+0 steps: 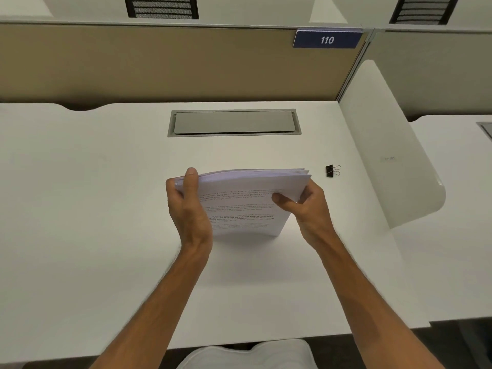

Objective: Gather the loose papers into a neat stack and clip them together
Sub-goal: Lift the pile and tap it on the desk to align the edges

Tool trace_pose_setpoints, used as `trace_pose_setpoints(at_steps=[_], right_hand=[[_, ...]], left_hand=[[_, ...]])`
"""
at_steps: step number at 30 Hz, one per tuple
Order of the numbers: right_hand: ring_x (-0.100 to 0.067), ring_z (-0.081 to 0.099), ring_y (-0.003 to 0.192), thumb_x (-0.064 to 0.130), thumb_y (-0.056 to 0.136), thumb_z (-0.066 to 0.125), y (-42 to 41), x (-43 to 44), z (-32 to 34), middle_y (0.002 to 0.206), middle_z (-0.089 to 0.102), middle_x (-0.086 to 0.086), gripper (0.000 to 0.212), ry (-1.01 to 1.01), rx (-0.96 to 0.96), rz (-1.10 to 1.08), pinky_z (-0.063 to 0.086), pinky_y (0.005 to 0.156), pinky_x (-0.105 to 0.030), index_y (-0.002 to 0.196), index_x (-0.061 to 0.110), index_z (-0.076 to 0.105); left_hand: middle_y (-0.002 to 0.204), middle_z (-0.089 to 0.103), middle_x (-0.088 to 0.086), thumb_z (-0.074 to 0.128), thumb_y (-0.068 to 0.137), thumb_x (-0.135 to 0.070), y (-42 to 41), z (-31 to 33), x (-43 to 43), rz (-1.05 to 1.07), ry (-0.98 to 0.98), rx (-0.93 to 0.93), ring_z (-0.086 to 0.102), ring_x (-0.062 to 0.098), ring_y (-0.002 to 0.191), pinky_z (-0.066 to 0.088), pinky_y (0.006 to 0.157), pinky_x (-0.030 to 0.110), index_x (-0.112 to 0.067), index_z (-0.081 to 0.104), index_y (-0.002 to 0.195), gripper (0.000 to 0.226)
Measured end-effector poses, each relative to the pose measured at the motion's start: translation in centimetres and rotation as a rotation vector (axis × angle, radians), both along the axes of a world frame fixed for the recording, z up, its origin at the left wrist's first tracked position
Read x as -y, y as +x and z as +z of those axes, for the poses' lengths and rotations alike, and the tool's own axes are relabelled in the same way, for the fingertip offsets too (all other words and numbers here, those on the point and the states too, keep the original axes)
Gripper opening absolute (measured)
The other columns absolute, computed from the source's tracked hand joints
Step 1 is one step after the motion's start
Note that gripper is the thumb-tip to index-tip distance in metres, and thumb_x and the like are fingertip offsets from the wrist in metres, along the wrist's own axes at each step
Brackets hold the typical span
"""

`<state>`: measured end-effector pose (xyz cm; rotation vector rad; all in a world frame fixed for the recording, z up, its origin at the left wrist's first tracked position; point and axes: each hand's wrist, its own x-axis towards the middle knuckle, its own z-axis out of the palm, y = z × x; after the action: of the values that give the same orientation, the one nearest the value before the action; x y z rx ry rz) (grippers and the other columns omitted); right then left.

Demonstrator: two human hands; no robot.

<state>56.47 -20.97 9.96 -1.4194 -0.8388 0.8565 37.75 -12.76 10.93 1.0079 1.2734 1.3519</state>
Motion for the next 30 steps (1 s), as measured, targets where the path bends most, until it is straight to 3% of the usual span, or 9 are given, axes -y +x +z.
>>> trace_pose_setpoints(at_steps=[6,9,11,16,18,21,25,27,30], right_hand=[[-0.015,0.070,0.100,0.012,0.084,0.075,0.9,0.0,-0.8,0.105,0.076,0.009,0.036,-0.030,0.023,0.033,0.056,0.081,-0.023,0.111,0.033,0.066],[-0.024,0.068,0.108,0.006,0.091,0.069,1.6,0.0,-1.7,0.114,0.073,-0.002,0.032,-0.068,0.082,0.057,0.056,0.088,-0.031,0.119,0.019,0.065],[-0.026,0.066,0.113,0.002,0.094,0.064,1.9,0.2,-2.2,0.120,0.071,-0.006,0.033,-0.112,0.144,0.084,0.055,0.094,-0.035,0.125,0.012,0.062],[0.006,0.065,0.088,0.004,0.095,0.061,2.3,0.7,-3.0,0.109,0.072,0.012,0.030,-0.198,0.404,0.100,0.049,0.075,-0.008,0.121,0.018,0.066],[0.006,0.061,0.072,0.006,0.095,0.063,2.5,0.6,-3.1,0.107,0.074,0.004,0.024,-0.216,0.495,0.090,0.043,0.068,-0.010,0.117,0.013,0.070],[-0.016,0.061,0.072,0.007,0.095,0.063,2.7,0.4,-2.9,0.107,0.075,-0.010,0.022,-0.206,0.596,0.059,0.049,0.072,-0.032,0.116,0.006,0.072],[-0.021,0.062,0.074,0.006,0.095,0.063,2.3,0.1,-2.5,0.109,0.075,-0.008,0.024,-0.127,0.614,0.054,0.052,0.072,-0.030,0.118,0.005,0.069],[-0.022,0.062,0.071,0.007,0.096,0.062,2.2,0.2,-2.7,0.106,0.074,-0.002,0.024,-0.158,0.598,0.078,0.051,0.068,-0.023,0.119,0.008,0.068],[-0.025,0.067,0.077,0.012,0.097,0.063,2.3,1.1,-3.1,0.105,0.069,0.006,0.024,-0.188,0.533,0.128,0.047,0.065,-0.012,0.120,0.013,0.068]], left_hand=[[0.072,0.057,-0.027,0.045,0.086,-0.069,-0.1,0.1,-0.1,-0.082,0.062,-0.013,0.056,-0.007,0.067,0.045,0.057,0.010,-0.032,0.047,0.092,0.037],[0.088,0.063,-0.026,0.056,0.088,-0.068,-1.2,-1.0,0.2,-0.251,0.118,-0.048,0.063,-0.002,0.085,0.053,0.071,0.017,-0.035,0.045,0.106,0.039],[0.100,0.063,-0.026,0.069,0.088,-0.049,-2.2,-2.6,0.5,-0.323,0.135,-0.179,0.062,-0.003,0.097,0.053,0.079,0.015,-0.036,0.043,0.113,0.038],[0.106,0.062,-0.030,0.059,0.099,-0.008,-4.6,-6.1,0.6,-0.371,0.088,-0.545,0.061,-0.014,0.099,0.049,0.079,0.010,-0.032,0.050,0.127,0.039],[0.093,0.066,-0.025,0.057,0.100,-0.008,-5.3,-6.7,0.2,-0.327,0.114,-0.652,0.068,-0.002,0.091,0.053,0.074,0.019,-0.027,0.061,0.118,0.026],[0.082,0.068,-0.010,0.060,0.098,-0.008,-5.9,-6.3,-0.1,-0.293,0.178,-0.744,0.068,0.032,0.078,0.056,0.070,0.045,-0.024,0.065,0.104,0.018],[0.081,0.067,-0.012,0.061,0.096,-0.005,-6.1,-5.7,-0.8,-0.265,0.215,-0.756,0.066,0.031,0.074,0.057,0.068,0.047,-0.023,0.066,0.104,0.020],[0.084,0.068,-0.015,0.059,0.097,-0.005,-6.3,-6.1,-1.1,-0.290,0.167,-0.750,0.067,0.025,0.078,0.058,0.071,0.041,-0.020,0.066,0.109,0.020],[0.095,0.065,-0.033,0.058,0.099,-0.008,-6.4,-6.8,-1.0,-0.416,0.040,-0.613,0.060,-0.001,0.070,0.046,0.067,0.008,-0.026,0.054,0.129,0.035]])
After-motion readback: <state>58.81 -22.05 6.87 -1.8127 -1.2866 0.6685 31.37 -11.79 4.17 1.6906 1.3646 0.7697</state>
